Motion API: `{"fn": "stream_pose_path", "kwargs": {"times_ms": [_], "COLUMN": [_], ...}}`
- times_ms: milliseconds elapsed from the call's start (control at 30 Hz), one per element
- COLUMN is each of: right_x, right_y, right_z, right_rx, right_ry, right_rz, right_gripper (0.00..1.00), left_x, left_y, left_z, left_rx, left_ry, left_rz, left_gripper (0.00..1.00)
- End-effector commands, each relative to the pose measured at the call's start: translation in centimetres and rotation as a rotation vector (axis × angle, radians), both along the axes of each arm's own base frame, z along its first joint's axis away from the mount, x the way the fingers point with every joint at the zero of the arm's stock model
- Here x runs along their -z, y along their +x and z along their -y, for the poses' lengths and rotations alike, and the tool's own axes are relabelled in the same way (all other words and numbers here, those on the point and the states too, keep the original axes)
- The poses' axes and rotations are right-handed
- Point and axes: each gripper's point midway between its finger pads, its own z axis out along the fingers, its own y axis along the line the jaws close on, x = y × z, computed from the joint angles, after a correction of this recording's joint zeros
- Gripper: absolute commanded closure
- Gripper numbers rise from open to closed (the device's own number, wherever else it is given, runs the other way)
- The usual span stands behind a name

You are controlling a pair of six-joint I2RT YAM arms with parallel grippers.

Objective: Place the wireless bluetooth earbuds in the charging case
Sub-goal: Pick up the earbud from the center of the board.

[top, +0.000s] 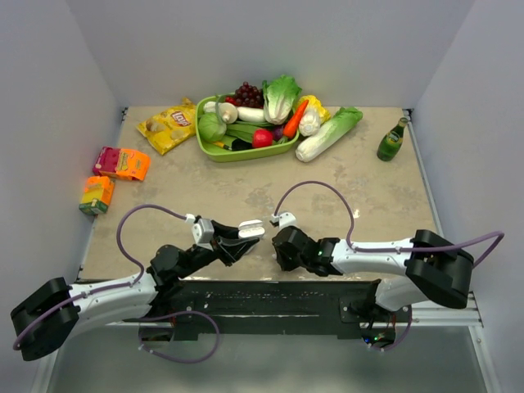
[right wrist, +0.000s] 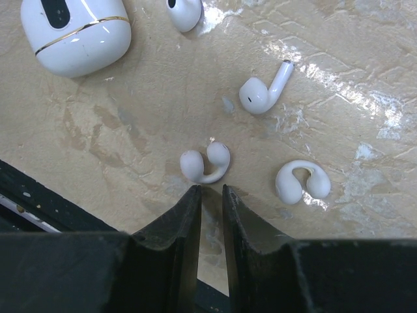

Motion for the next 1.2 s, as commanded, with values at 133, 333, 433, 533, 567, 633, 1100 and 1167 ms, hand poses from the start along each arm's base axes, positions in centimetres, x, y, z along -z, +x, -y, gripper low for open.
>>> {"fn": "stream_pose_path", "kwargs": {"times_ms": [133, 333, 433, 533, 567, 633, 1100, 1167], "right_x": [-0.6, 0.1, 0.1, 0.0, 0.0, 0.0, 0.0, -0.1], "right_y": [1.5, 1.9, 2.2, 2.5, 2.5, 2.7, 4.6, 5.0], "right_z": [-0.6, -0.2, 0.0, 0.3, 0.5, 0.8, 1.7, 2.2], "right_rx": [0.042, 0.064, 0.079, 0.093, 0.097, 0.104, 0.166, 0.183], "right_ry": [-0.013, -0.040, -0.056, -0.070, -0.076, -0.082, -0.068, -0.059], "right_rz": [0.049, 0.060, 0.069, 0.083, 0.086, 0.089, 0.092, 0.086], "right_gripper": [0.77, 0.76, 0.76, 0.76, 0.76, 0.76, 0.71, 0.68], "left_x": [3.7, 3.7, 3.9, 3.9, 3.9, 4.0, 4.2, 4.3], "left_y": [-0.8, -0.8, -0.8, -0.8, -0.8, -0.9, -0.8, -0.8], "left_z": [-1.1, -1.2, -1.3, -1.3, -1.4, -1.4, -1.5, -1.5], "left_rx": [-0.003, -0.008, -0.011, -0.010, -0.010, -0.012, -0.016, -0.018], "left_ry": [0.043, 0.042, 0.045, 0.043, 0.044, 0.044, 0.046, 0.047], "left_rz": [-0.042, -0.041, -0.044, -0.046, -0.047, -0.047, -0.050, -0.051], "left_gripper": [1.00, 1.00, 1.00, 1.00, 1.00, 1.00, 1.00, 1.00]}}
